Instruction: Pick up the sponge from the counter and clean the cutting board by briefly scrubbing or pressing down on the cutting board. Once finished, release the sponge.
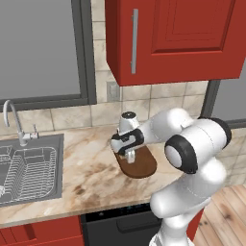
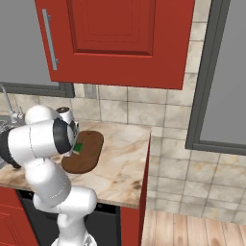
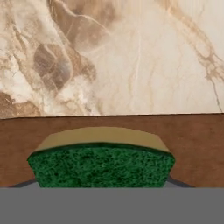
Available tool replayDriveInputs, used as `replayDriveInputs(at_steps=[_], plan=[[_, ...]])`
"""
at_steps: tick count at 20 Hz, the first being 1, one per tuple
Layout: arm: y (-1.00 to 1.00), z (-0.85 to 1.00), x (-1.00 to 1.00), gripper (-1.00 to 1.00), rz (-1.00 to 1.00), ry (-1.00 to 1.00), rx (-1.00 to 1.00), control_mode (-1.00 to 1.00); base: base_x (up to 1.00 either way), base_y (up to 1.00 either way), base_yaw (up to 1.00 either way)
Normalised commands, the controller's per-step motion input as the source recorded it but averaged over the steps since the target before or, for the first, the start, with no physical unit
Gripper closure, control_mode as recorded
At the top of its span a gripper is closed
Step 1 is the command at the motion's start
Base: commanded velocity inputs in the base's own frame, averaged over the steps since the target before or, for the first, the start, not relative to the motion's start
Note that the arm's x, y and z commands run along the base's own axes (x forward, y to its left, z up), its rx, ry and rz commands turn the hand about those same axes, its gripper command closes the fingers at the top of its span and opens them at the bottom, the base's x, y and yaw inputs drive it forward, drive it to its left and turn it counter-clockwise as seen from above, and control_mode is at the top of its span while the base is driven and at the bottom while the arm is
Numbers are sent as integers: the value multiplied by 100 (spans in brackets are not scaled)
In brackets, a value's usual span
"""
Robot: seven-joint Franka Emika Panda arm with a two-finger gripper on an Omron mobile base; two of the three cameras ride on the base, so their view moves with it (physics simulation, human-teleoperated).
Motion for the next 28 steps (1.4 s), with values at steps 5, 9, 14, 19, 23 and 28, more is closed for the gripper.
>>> replayDriveInputs(at_steps=[5,9,14,19,23,28], plan=[[0,0,-79,100,0,0,4,-100,0,0,0],[0,0,-66,100,0,3,1,-100,0,0,0],[-12,0,-39,100,0,0,0,-100,0,0,0],[-36,0,-1,100,0,0,0,-100,0,0,0],[-34,0,5,100,0,0,0,-100,0,0,0],[-26,-1,13,100,0,2,0,-100,0,0,0]])
